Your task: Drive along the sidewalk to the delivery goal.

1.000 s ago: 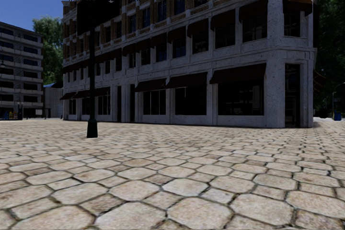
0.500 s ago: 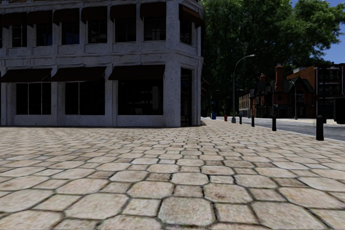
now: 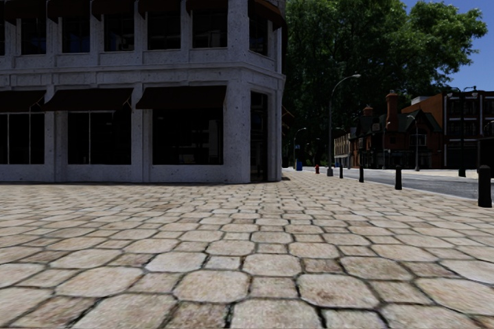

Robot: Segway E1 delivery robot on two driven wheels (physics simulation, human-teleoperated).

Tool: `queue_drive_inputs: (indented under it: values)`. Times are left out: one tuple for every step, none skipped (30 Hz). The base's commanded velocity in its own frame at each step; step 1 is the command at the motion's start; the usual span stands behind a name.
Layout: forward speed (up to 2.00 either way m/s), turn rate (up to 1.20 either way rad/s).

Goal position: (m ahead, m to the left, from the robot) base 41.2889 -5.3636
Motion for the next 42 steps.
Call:
queue_drive_inputs:
  values:
    - [2.0, -0.38]
    - [2.0, -0.66]
    - [2.0, -1.2]
    - [2.0, -1.2]
    - [2.0, -1.2]
    - [2.0, -1.2]
    - [2.0, -1.2]
    - [2.0, -1.2]
    - [2.0, -1.2]
    - [2.0, -1.2]
    - [2.0, -1.2]
    - [2.0, -0.6]
    - [2.0, -0.1]
    - [2.0, 0.0]
    - [2.0, 0.0]
    - [2.0, 0.0]
    - [2.0, 0.0]
    - [2.0, 0.0]
    - [2.0, 0.0]
    - [2.0, 0.0]
    - [2.0, 0.0]
    - [2.0, 0.0]
    - [2.0, 0.0]
    - [2.0, 0.0]
    - [2.0, 0.0]
    - [2.0, 0.0]
    - [2.0, 0.0]
    - [2.0, 0.0]
    - [2.0, 0.0]
    - [2.0, 0.0]
    - [2.0, 0.0]
    - [2.0, 0.0]
    - [2.0, 0.0]
    - [2.0, 0.0]
    - [2.0, 0.0]
    - [2.0, 0.0]
    - [2.0, 0.0]
    - [2.0, 0.0]
    - [2.0, 0.0]
    - [2.0, 0.0]
    - [2.0, 0.0]
    - [2.0, 0.0]
